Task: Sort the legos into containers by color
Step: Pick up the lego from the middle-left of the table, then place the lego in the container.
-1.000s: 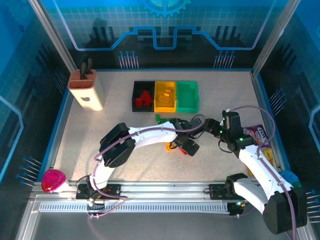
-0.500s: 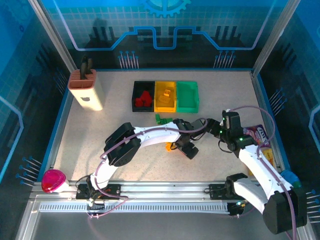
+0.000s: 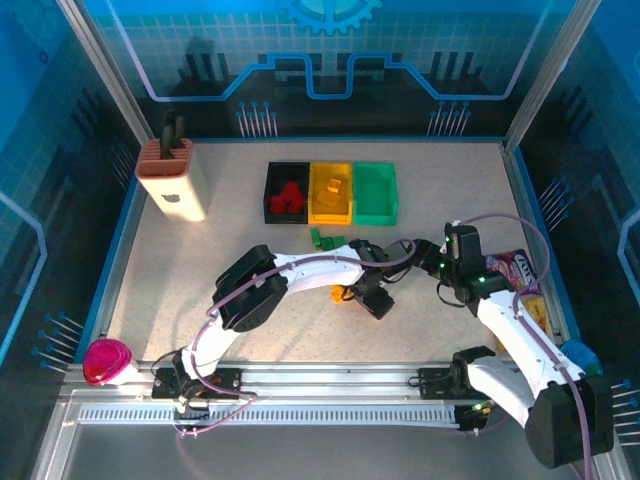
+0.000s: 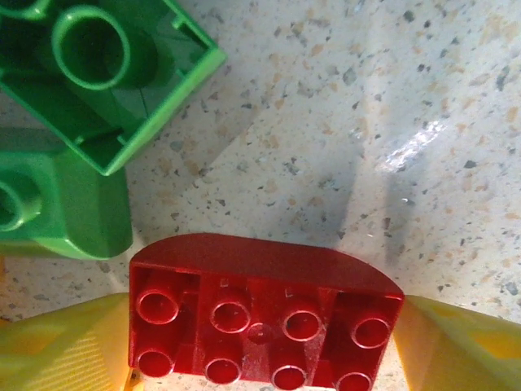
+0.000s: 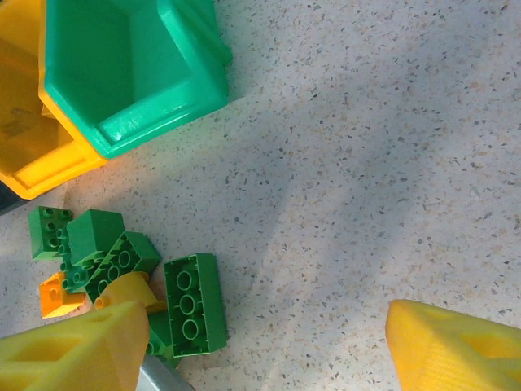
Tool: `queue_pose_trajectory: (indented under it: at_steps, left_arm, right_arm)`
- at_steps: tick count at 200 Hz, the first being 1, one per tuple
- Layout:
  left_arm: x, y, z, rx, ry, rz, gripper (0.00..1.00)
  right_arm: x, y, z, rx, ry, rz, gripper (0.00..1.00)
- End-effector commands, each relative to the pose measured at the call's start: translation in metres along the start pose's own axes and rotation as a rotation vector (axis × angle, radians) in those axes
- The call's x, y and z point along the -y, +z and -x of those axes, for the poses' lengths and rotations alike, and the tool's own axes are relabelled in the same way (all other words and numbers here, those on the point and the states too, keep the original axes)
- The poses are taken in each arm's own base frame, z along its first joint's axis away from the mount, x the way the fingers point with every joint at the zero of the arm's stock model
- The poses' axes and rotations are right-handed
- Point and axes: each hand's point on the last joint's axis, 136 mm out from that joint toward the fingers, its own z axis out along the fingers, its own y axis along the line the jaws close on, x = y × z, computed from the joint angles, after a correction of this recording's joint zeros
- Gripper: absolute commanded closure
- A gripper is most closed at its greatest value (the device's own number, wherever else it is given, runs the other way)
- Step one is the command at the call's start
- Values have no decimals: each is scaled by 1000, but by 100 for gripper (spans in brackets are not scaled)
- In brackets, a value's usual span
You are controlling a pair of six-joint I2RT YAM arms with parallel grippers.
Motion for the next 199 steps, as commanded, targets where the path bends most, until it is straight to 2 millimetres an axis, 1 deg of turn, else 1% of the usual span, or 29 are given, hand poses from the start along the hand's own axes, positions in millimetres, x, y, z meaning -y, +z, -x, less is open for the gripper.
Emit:
queue_pose_trajectory:
  at_steps: [1,25,52,87,99,111,119,135,147,157,177,199]
  left_arm:
    - [-2,-2,1,-13,11,15,26]
    - [-4,-6,2,-5,7,27,38]
    - [-6,-15,3,11,4,31,47]
    - [-13,-36,4,51,-21,21,50]
    - [-21,-46,6,71,-47,4,50]
    - [-32,-59,8,100,-85,-15,50]
    - [-43,-70,11,128,-120,-34,50]
    - [-72,-92,16,197,-205,-63,50]
    - [-99,-109,22,256,-274,-69,50]
    - [-125,-122,26,303,-334,-57,51]
    - [-179,-141,34,388,-474,-40,51]
    - [-231,-151,40,442,-579,-1,51]
  right_arm:
    - [4,-1,3,20,26,0,22]
    - [4,-2,3,23,25,-1,22]
    - [4,-2,4,25,25,0,22]
    - [5,-2,4,27,25,-2,22]
    - [7,-3,4,28,27,-6,22]
    - [6,-3,5,31,27,-4,22]
    - [7,-3,5,32,28,-5,22]
    - [7,-3,5,32,29,-2,22]
    - [7,-2,3,28,30,0,22]
    - [6,-1,3,23,31,7,22]
    - [5,1,2,14,33,12,22]
    - [4,-1,3,17,31,15,23]
